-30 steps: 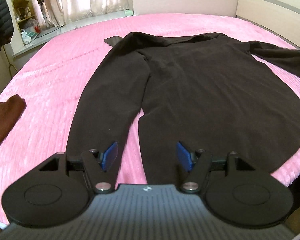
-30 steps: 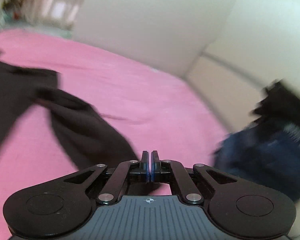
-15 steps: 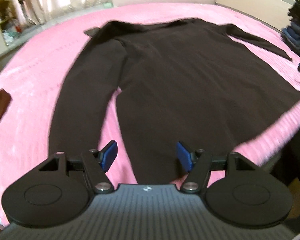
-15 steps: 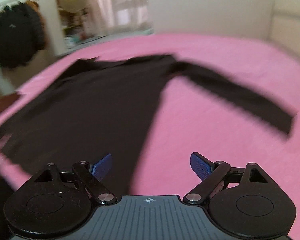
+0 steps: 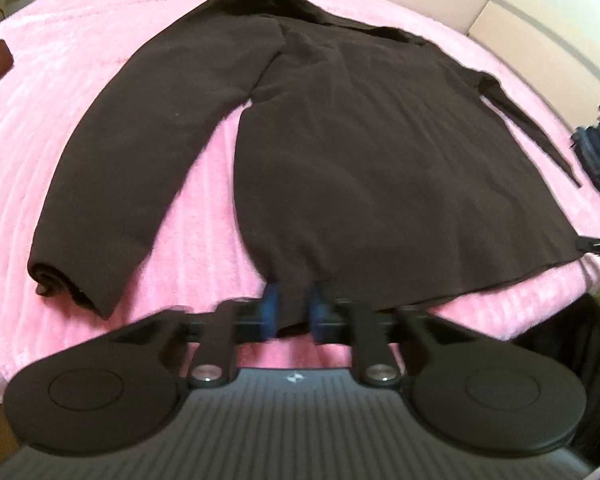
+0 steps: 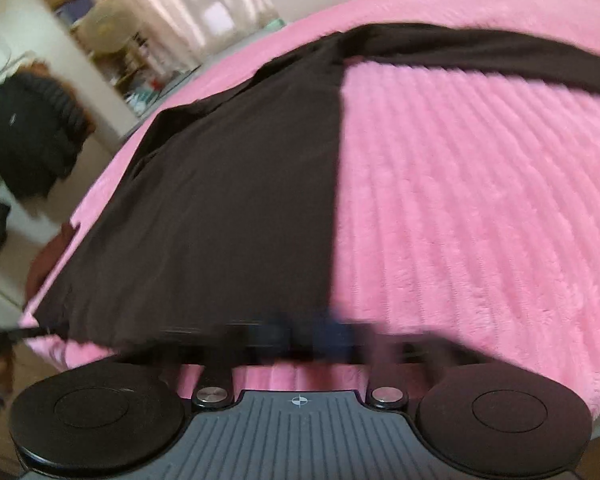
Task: Fold clothes
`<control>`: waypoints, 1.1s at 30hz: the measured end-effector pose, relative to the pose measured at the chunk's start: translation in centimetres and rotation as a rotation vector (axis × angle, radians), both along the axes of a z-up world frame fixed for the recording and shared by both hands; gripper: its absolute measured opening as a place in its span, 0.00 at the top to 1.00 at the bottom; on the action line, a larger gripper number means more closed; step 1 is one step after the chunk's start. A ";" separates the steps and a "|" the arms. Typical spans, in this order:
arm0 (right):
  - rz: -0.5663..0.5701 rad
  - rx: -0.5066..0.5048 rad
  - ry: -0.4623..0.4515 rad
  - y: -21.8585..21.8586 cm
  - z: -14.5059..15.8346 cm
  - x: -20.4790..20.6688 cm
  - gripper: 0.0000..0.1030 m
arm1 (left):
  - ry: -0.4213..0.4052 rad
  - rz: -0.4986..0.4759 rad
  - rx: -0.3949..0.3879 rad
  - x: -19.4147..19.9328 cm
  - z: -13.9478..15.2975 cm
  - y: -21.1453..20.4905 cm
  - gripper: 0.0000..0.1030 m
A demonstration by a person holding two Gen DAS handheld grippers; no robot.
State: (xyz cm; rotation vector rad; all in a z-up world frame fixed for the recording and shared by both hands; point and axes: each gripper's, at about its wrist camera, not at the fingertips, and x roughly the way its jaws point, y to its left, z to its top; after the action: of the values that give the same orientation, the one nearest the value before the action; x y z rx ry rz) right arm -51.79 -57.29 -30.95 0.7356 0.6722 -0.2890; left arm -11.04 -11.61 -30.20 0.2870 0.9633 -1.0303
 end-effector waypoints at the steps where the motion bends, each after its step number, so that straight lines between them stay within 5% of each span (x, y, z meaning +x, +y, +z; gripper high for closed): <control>1: 0.004 0.002 0.011 -0.5 0.4 0.0 0.93 | -0.014 -0.005 0.002 0.0 0.3 0.1 0.98; 7: 0.136 -0.104 0.060 1.9 6.1 -2.5 0.94 | -0.078 -0.061 0.008 -2.2 3.9 2.4 0.99; 14: 0.119 -0.177 0.153 3.5 3.9 -2.1 0.91 | -0.053 -0.062 0.092 -3.3 1.1 2.8 0.97; 16: 0.096 -0.254 0.179 4.0 4.3 -2.0 0.57 | -0.084 -0.054 0.116 -3.2 1.1 2.8 0.91; 17: 0.087 -0.306 0.185 4.3 4.6 -2.0 0.25 | -0.112 -0.052 0.122 -3.1 1.4 3.1 0.82; 22: 0.078 -0.339 0.122 4.5 5.7 -1.6 0.20 | -0.343 -0.014 0.193 -1.6 2.8 4.1 0.71; 27: 0.126 -0.341 0.099 5.5 5.7 1.1 0.20 | -0.487 -0.107 0.259 -0.7 1.4 2.6 0.60; 30: 0.147 -0.351 0.091 6.5 5.9 2.9 0.20 | -0.579 -0.135 0.357 -0.1 -0.7 1.6 0.73; 31: 0.149 -0.353 0.088 6.7 6.0 3.3 0.20 | -0.595 -0.119 0.363 0.4 -0.8 1.9 0.92; 33: 0.149 -0.361 0.082 6.7 6.1 3.6 0.20 | -0.604 -0.079 0.337 1.6 -0.1 2.6 0.96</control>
State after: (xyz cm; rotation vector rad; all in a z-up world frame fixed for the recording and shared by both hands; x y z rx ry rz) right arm -48.15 -50.58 -24.80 0.3292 0.7242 -0.2949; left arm -9.41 -9.01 -30.32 0.8682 0.5686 -0.7748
